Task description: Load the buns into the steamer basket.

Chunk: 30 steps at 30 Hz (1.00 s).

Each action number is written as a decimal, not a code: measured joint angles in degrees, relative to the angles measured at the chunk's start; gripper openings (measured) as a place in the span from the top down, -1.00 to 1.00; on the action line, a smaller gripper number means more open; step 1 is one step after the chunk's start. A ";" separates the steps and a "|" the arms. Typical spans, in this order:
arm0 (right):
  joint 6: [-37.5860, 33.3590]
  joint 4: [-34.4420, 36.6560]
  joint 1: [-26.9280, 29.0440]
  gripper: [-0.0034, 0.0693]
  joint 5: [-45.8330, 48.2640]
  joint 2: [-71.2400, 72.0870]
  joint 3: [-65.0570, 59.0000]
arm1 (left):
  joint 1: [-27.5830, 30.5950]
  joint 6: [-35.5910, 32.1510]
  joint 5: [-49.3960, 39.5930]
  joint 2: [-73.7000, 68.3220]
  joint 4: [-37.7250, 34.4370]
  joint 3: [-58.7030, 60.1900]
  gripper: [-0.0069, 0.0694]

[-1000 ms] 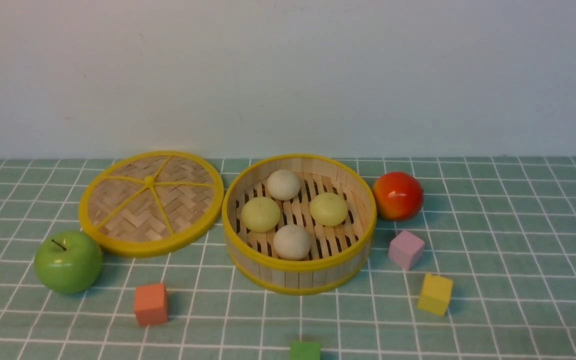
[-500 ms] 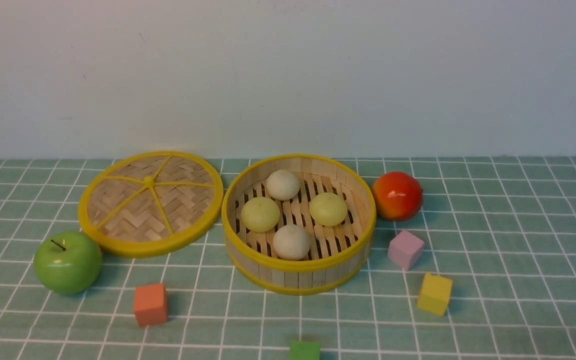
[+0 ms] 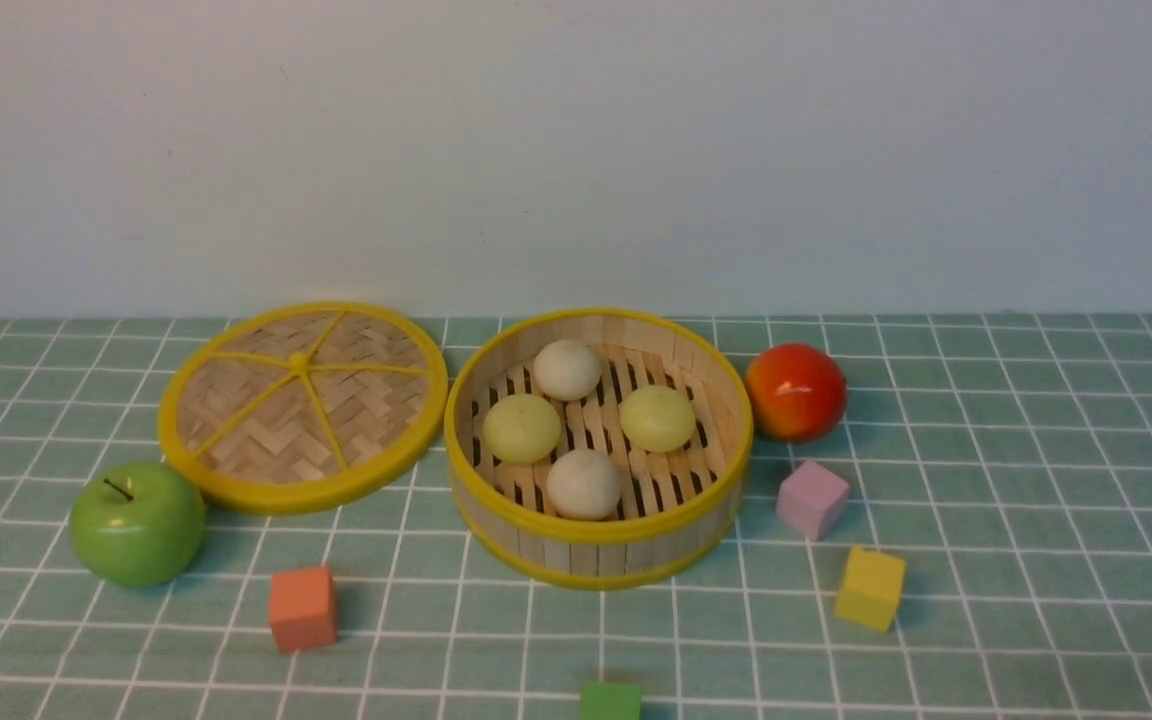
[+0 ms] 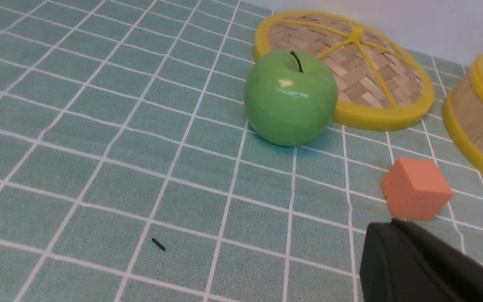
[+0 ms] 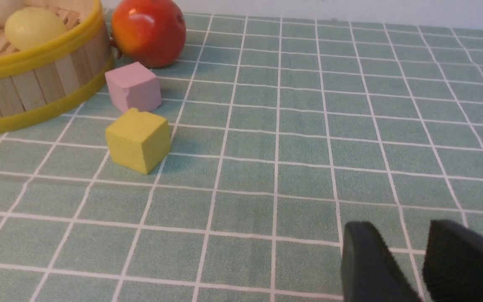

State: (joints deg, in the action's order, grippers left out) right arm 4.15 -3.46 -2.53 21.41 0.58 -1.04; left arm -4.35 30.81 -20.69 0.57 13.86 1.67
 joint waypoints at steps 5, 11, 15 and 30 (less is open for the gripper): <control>0.00 0.00 0.00 0.25 0.00 0.00 0.00 | 0.06 0.00 0.00 0.00 -0.02 0.05 0.84; 0.00 0.00 0.00 0.25 0.00 0.00 0.00 | 0.06 0.00 0.05 0.00 -0.02 0.05 0.82; 0.00 0.00 0.00 0.25 0.00 0.00 0.00 | 0.06 0.00 0.15 0.00 -0.02 0.05 0.81; 0.00 0.00 0.00 0.25 0.00 0.00 0.00 | 0.06 0.00 -1.52 0.00 -0.02 0.05 0.77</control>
State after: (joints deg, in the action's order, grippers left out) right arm 4.15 -3.46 -2.53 21.41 0.58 -1.04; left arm -4.29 30.81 -22.22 0.57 13.83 1.71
